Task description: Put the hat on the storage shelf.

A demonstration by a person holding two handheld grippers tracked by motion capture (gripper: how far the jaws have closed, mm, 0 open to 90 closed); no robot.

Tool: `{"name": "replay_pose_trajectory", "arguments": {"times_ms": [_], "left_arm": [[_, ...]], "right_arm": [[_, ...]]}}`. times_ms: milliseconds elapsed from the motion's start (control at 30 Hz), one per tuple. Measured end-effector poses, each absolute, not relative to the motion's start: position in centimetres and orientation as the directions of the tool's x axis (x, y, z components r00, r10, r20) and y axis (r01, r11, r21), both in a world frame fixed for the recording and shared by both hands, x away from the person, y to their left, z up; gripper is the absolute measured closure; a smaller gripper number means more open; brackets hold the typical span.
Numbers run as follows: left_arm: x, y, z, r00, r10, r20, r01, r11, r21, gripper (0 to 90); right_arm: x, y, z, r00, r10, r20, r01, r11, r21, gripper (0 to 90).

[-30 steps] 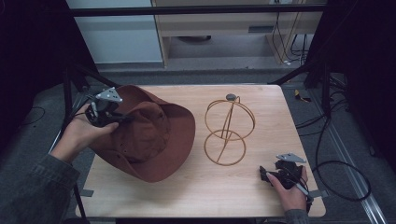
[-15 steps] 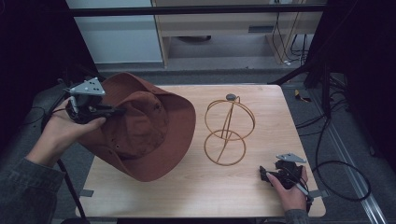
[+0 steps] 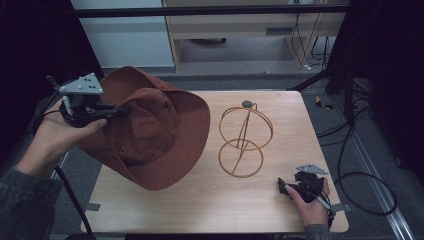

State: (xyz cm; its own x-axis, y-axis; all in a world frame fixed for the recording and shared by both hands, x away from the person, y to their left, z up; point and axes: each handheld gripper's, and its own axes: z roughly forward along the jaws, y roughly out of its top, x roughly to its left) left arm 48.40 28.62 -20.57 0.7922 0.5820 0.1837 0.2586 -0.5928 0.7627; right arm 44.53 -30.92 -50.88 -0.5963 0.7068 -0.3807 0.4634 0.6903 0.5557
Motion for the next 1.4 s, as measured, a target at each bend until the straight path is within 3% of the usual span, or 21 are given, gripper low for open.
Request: {"name": "replay_pose_trajectory", "arguments": {"times_ms": [833, 1400], "left_arm": [[48.7, 20.1, -15.8, 0.838, 0.486, 0.246, 0.12, -0.606, 0.786, 88.6], [51.0, 13.3, -15.5, 0.871, 0.422, 0.253, 0.088, -0.639, 0.764, 88.6]], "right_arm": [[44.5, -30.9, -50.9, -0.596, 0.707, -0.38, 0.463, 0.69, 0.556, 0.4], [44.5, -30.9, -50.9, -0.596, 0.709, -0.376, 0.464, 0.687, 0.559, 0.4]]}}
